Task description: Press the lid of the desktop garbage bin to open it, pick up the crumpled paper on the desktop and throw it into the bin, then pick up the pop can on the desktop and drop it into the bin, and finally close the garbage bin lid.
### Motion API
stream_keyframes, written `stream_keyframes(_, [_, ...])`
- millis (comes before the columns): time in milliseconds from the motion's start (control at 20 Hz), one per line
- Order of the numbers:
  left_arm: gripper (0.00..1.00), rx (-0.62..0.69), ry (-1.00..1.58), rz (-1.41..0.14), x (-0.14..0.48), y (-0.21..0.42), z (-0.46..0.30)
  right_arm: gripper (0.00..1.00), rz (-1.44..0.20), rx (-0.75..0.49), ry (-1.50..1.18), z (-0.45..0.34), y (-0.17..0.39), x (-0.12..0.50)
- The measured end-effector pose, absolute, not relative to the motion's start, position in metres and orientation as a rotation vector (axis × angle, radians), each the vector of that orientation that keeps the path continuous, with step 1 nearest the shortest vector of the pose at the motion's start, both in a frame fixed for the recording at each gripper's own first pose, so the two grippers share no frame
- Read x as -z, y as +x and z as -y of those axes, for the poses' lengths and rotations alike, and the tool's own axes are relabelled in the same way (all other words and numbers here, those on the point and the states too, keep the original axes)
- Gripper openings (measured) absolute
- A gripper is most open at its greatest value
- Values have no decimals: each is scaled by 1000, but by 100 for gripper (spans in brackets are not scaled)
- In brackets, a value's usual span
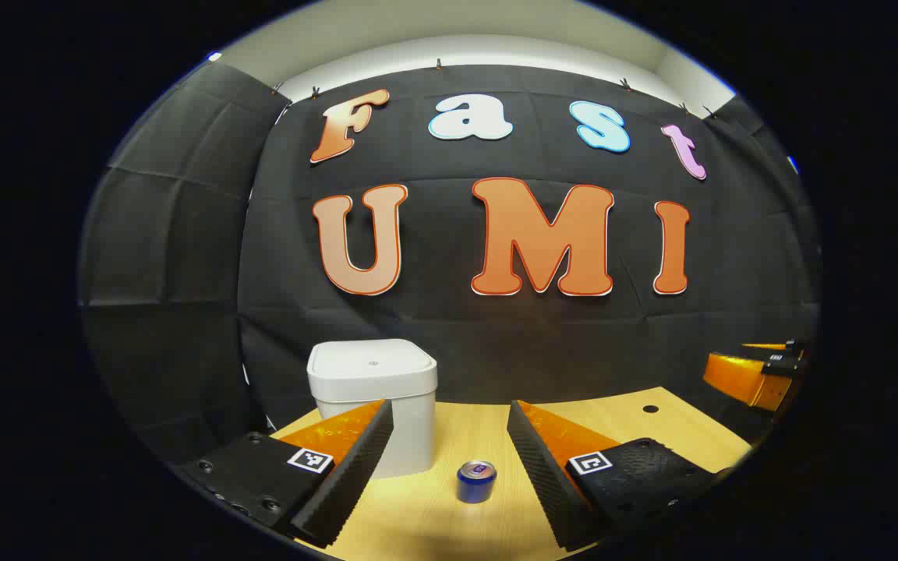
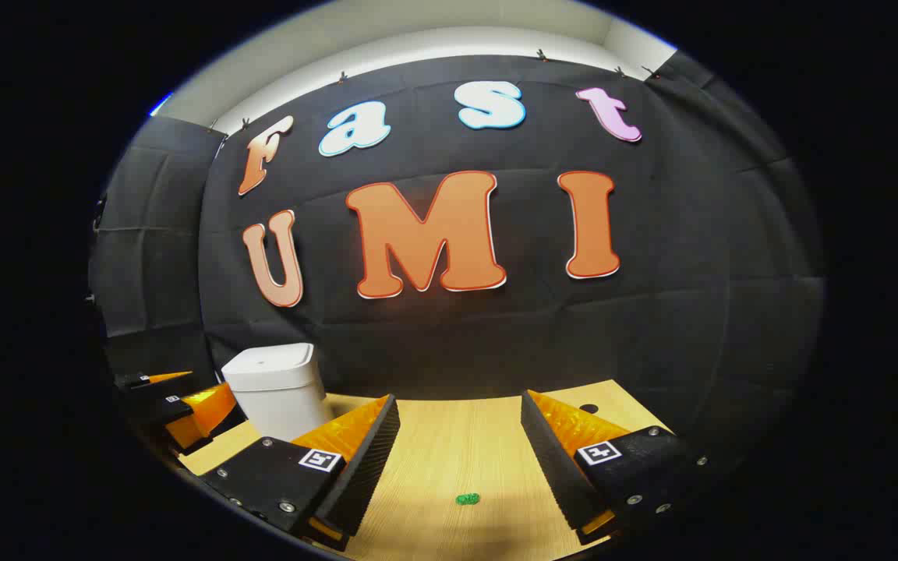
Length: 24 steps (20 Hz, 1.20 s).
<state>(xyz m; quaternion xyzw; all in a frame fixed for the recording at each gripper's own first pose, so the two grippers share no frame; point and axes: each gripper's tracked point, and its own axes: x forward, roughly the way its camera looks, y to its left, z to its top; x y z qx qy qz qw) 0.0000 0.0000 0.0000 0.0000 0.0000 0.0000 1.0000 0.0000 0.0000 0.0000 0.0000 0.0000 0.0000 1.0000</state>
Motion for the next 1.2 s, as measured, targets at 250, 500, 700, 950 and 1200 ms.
stream_keyframes(250, [94,4,-8,-16,7,12,9,94,-55,-24,13,1,13,14])
stream_keyframes(500, [94,79,-6,-39,14,29,18,94,-38,38,-3,6,23,10])
stream_keyframes(700, [94,100,-5,-61,22,40,11,94,-38,83,-32,6,23,12])
stream_keyframes(950, [94,122,-3,-70,27,43,10,94,-46,90,-34,1,20,14])
stream_keyframes(1200, [94,116,-12,-64,26,47,5,94,-52,89,-50,-3,19,15])
